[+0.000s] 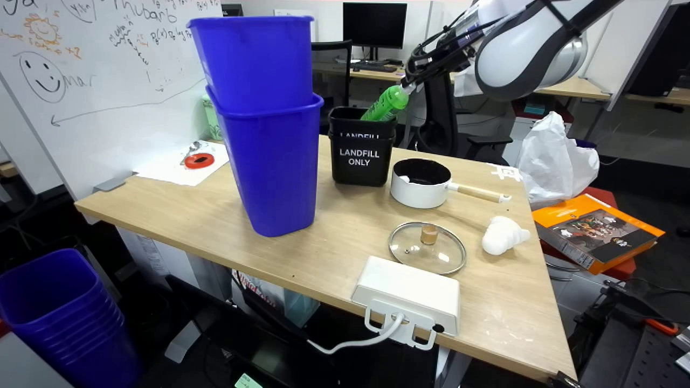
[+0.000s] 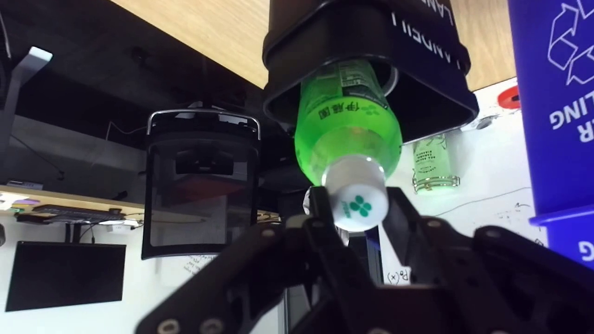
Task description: Take the green bottle out of the black bin and place it on the table
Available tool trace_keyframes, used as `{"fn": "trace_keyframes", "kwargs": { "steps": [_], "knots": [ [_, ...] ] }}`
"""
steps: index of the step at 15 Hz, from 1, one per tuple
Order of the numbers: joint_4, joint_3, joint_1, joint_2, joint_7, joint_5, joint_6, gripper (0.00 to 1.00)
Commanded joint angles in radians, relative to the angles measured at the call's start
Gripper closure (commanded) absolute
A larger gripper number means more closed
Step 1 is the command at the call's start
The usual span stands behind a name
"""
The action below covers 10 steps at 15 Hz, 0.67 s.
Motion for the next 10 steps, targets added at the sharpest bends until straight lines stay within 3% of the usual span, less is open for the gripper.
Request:
{"fn": "trace_keyframes", "kwargs": {
  "steps": [1, 6, 8, 10],
  "knots": [
    [0.02, 0.036, -0.032, -0.024, 0.002, 0.034, -0.002, 0.92],
    [0.036, 0.077, -0.038, -0.11, 0.009, 0.033, -0.107, 0.92],
    [0.043, 0.093, -0.036, -0.156, 0.043, -0.009, -0.183, 0.92],
    [0.053, 0.122, -0.016, -0.211, 0.023, 0.035, -0.29, 0.92]
  ]
}}
